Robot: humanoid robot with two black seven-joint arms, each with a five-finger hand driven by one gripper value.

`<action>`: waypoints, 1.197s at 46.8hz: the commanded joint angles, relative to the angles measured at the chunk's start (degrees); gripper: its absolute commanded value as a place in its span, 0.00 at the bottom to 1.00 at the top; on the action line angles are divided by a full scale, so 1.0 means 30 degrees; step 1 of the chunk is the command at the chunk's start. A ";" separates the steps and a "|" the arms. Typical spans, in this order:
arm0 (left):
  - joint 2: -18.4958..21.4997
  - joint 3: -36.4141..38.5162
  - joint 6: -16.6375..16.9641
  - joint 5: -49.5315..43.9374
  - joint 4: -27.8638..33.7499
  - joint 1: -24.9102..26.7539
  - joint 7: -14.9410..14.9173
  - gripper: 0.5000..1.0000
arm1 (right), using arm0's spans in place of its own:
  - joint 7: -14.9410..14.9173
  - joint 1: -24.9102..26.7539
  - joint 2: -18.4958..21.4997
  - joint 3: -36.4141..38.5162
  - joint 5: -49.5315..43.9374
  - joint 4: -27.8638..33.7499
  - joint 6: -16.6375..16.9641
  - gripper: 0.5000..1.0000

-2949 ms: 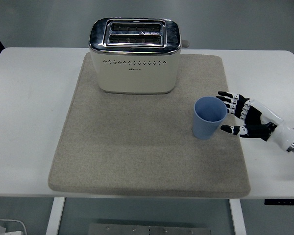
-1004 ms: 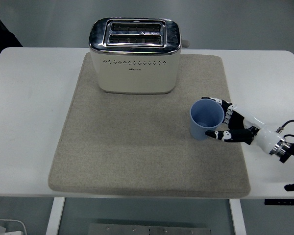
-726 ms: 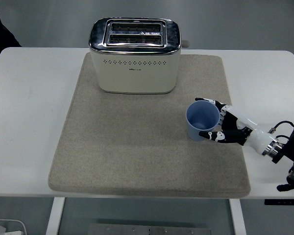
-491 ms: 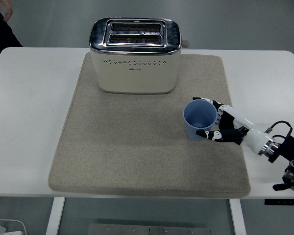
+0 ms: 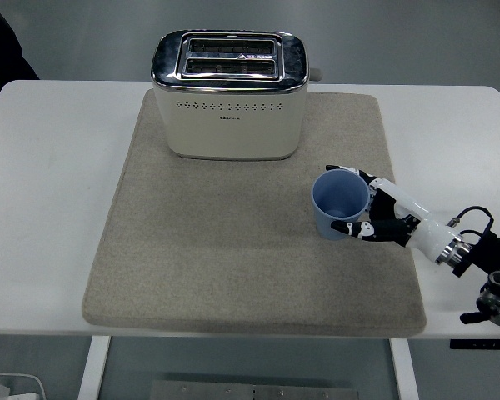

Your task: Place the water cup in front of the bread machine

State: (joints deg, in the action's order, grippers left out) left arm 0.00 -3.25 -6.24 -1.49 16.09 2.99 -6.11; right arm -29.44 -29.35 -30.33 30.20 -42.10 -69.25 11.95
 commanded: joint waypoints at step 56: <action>0.0000 0.0029 0.0000 -0.0001 0.0027 0.0000 0.0016 1.00 | 0.0615 -0.1407 0.2257 -0.0017 0.0029 0.0263 -0.0848 0.53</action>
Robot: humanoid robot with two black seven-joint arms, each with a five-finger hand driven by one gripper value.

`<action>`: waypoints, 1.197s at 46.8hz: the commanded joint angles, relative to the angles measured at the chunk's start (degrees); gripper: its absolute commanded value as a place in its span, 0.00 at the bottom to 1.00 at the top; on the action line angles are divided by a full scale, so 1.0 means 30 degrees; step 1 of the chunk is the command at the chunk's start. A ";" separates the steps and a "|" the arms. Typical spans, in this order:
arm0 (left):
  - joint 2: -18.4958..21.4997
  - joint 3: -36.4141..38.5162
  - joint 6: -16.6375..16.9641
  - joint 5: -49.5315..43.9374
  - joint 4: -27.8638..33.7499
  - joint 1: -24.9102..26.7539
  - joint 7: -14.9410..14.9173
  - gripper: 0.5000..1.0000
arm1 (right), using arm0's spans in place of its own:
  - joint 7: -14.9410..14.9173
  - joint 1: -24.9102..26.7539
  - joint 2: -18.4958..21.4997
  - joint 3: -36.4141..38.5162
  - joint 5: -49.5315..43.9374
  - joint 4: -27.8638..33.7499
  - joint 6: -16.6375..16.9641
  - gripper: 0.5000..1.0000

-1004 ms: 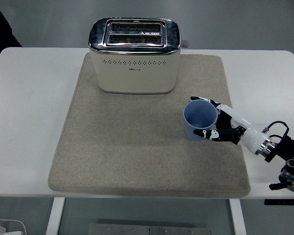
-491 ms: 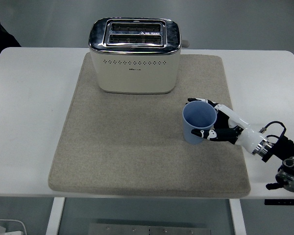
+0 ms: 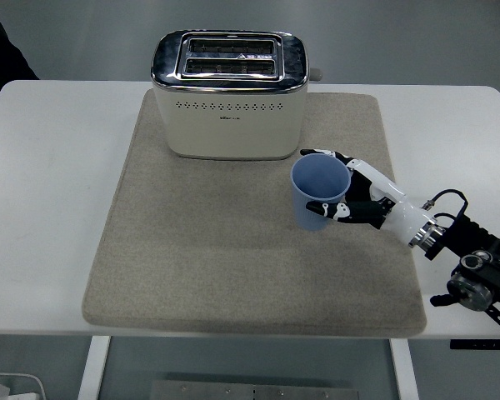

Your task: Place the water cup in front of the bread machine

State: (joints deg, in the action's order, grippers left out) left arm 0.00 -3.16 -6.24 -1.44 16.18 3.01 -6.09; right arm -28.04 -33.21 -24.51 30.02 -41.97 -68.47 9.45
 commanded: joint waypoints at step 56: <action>-0.0001 -0.0001 0.0000 -0.0017 0.0438 0.0021 0.0010 1.00 | 0.0937 -0.5190 0.7875 -0.3356 0.0222 0.4334 -0.2184 0.58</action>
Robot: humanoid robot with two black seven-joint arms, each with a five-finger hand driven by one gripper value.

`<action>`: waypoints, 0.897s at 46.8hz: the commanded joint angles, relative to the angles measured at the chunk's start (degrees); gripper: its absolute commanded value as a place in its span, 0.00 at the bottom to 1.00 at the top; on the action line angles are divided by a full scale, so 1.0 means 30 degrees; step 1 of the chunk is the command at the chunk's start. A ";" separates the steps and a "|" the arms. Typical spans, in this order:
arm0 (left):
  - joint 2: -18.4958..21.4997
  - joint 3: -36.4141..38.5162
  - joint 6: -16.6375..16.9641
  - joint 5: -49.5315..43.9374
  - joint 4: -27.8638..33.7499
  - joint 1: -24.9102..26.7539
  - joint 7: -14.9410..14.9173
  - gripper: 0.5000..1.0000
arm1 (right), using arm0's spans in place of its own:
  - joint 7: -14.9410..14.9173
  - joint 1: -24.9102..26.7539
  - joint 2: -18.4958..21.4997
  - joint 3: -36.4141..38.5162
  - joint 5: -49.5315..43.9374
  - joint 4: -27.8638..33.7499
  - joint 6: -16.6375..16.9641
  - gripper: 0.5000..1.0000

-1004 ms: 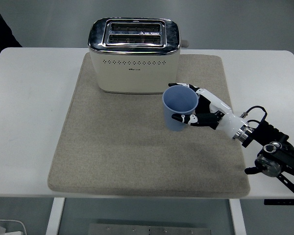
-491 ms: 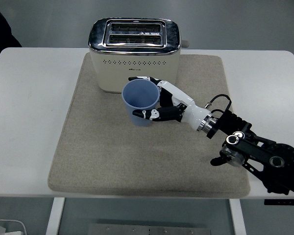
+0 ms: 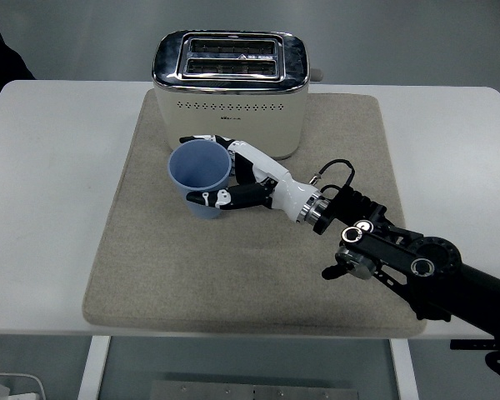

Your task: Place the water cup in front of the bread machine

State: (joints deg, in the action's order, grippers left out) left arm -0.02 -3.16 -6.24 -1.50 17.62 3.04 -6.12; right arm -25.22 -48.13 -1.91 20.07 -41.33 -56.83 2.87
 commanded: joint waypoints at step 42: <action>0.0005 -0.0001 0.0000 0.0003 -0.0188 -0.0016 0.0017 1.00 | -0.0029 -0.0539 0.0637 -0.0830 0.0009 0.2830 -0.0165 0.61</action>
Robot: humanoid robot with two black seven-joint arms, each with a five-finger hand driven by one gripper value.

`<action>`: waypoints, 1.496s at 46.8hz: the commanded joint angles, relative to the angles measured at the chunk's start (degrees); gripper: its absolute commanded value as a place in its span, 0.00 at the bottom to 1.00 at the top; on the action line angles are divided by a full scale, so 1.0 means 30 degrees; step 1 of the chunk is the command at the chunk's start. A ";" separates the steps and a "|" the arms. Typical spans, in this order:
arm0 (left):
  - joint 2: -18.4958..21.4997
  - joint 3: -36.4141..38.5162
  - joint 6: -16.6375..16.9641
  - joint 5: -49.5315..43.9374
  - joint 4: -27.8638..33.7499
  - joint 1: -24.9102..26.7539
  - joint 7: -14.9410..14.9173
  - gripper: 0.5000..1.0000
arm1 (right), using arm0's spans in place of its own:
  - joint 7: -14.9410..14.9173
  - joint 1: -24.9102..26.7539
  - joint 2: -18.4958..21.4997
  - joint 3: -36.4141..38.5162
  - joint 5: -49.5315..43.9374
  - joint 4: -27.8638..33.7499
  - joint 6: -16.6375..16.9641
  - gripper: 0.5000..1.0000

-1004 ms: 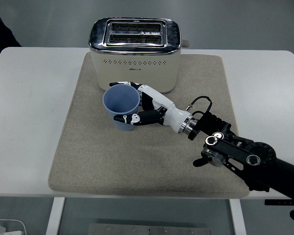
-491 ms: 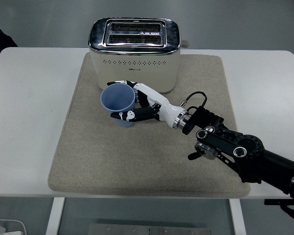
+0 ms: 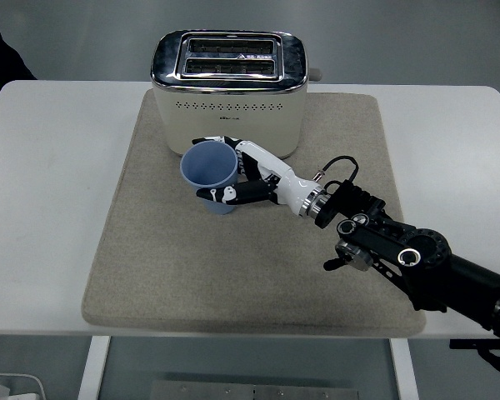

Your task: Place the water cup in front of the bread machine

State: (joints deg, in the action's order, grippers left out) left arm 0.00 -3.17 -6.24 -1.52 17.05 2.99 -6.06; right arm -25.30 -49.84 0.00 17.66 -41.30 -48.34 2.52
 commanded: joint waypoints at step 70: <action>0.0000 0.0002 0.0000 0.0007 -0.0057 0.0000 -0.0002 1.00 | 0.0141 0.0383 -0.0002 0.0060 0.0613 -0.0001 0.0624 0.86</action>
State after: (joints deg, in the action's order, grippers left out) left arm 0.00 -3.16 -6.24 -1.51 16.90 2.99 -6.09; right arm -24.87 -48.69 0.00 17.84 -39.46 -48.35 4.35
